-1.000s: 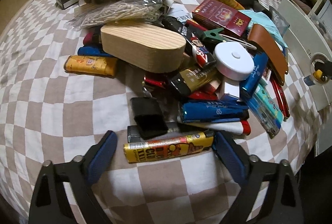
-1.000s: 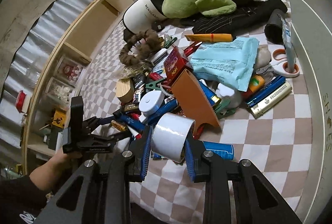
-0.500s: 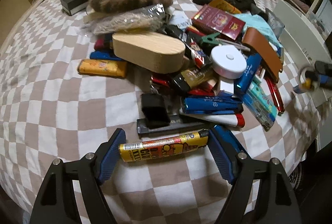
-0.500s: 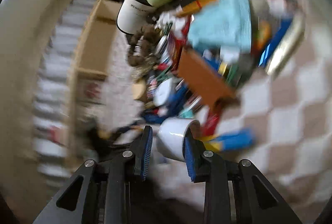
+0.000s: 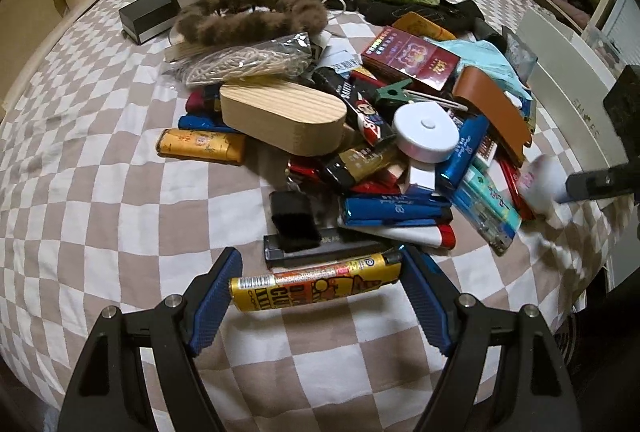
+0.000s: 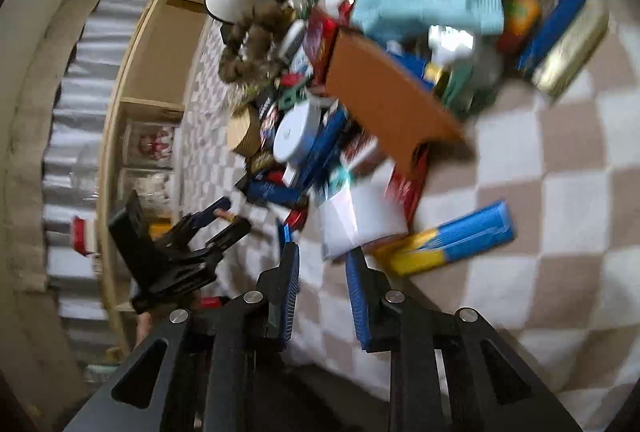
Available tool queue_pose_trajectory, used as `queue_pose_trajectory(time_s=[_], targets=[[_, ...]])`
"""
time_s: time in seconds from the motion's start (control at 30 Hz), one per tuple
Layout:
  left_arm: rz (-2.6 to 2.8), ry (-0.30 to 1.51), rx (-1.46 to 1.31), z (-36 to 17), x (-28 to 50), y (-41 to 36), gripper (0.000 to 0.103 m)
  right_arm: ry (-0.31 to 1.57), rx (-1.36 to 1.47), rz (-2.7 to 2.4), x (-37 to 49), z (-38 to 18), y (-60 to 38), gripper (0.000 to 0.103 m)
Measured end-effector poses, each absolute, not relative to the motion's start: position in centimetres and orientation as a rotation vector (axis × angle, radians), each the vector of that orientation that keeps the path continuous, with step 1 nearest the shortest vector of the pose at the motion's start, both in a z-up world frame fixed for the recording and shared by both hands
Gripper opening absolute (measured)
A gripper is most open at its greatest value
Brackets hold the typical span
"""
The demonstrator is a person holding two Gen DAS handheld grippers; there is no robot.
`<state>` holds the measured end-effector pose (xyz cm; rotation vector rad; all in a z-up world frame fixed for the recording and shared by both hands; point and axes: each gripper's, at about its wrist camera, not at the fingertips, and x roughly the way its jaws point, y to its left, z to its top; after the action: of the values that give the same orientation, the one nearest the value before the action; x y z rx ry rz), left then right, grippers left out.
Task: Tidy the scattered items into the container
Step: 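Close the right gripper on the tape roll and lift it, then close the left gripper on the yellow-labelled can while the right holds the tape roll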
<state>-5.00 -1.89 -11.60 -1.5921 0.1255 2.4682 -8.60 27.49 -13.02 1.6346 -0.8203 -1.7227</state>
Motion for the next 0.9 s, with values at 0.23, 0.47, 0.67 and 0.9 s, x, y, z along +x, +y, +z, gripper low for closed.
queue_pose_trajectory(time_s=[0.23,0.47,0.67,0.9], targets=[[2.460,0.147,-1.581,-11.6,-4.8,-1.4,0.080,-0.596,1.646,-1.705,-7.0,-12.8,23.5,0.025],[2.461,0.135,-1.572,-11.4,-4.8,-1.5,0.080,0.165,1.381,-2.118,-5.3,-8.5,21.5,0.025],[2.455,0.136,-1.566,-11.4,-4.9,-1.2,0.080,0.106,1.360,-2.156,-6.0,-9.7,23.7,0.084],[2.448,0.134,-1.564,-11.5,-5.0,-1.1,0.080,-0.027,1.375,-2.151,-7.5,-10.9,21.2,0.085]])
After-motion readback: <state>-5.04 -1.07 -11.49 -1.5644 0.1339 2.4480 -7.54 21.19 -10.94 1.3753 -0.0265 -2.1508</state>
